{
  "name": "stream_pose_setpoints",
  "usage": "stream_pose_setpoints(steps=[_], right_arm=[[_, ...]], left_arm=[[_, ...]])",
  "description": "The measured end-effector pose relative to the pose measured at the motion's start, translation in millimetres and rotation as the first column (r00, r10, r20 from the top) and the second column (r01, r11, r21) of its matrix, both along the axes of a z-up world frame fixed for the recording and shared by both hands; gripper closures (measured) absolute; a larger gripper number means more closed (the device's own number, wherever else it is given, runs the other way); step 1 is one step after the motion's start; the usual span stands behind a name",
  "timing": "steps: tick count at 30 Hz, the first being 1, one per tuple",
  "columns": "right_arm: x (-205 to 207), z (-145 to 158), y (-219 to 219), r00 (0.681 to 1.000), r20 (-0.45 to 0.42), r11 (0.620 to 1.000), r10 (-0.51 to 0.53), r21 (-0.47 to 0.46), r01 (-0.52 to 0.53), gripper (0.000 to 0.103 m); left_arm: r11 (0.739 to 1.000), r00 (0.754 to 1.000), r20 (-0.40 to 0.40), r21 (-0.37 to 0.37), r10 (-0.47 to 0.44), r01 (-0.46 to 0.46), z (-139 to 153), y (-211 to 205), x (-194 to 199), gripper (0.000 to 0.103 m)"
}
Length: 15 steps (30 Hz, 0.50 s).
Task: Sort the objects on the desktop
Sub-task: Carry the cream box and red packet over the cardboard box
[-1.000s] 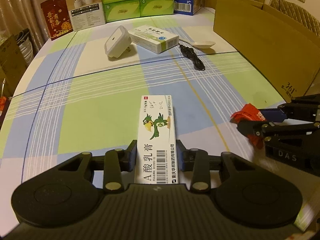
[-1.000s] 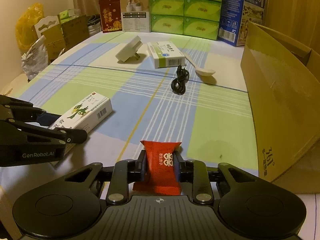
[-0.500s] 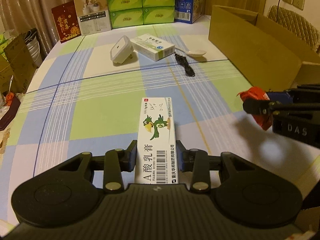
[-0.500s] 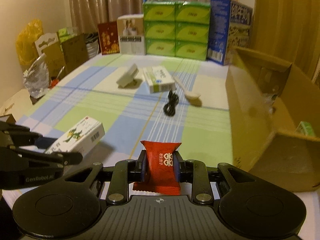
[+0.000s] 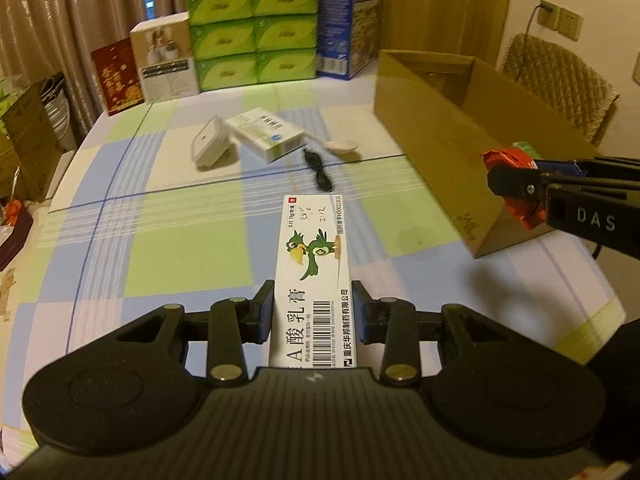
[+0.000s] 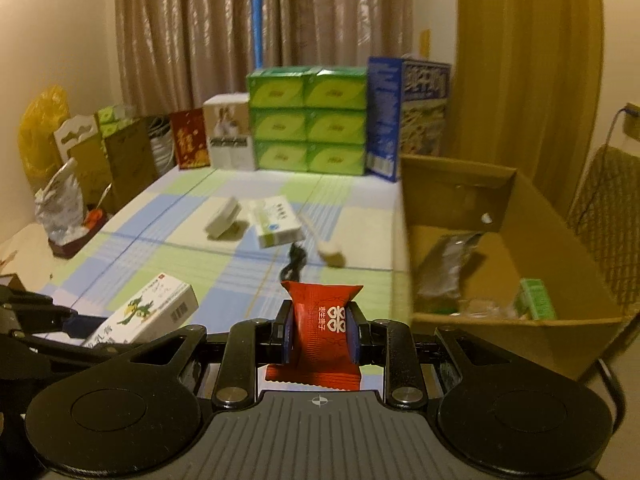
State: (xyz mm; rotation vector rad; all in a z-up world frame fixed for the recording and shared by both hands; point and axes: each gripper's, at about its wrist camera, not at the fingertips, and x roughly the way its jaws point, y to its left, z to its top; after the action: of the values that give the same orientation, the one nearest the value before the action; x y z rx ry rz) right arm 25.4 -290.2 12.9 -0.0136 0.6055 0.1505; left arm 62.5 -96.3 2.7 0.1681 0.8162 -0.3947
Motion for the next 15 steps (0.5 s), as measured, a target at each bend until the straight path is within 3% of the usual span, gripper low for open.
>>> stream_pose_setpoints(steps=[15], right_arm=[[-17.0,34.7,-97.1,0.982,0.046,0.983,-0.184,0.010,0.184,0.080]], left_arm=[[0.981,0.984,0.056,-0.086,-0.171,0.176,34.5,-98.0,4.2,0.070]])
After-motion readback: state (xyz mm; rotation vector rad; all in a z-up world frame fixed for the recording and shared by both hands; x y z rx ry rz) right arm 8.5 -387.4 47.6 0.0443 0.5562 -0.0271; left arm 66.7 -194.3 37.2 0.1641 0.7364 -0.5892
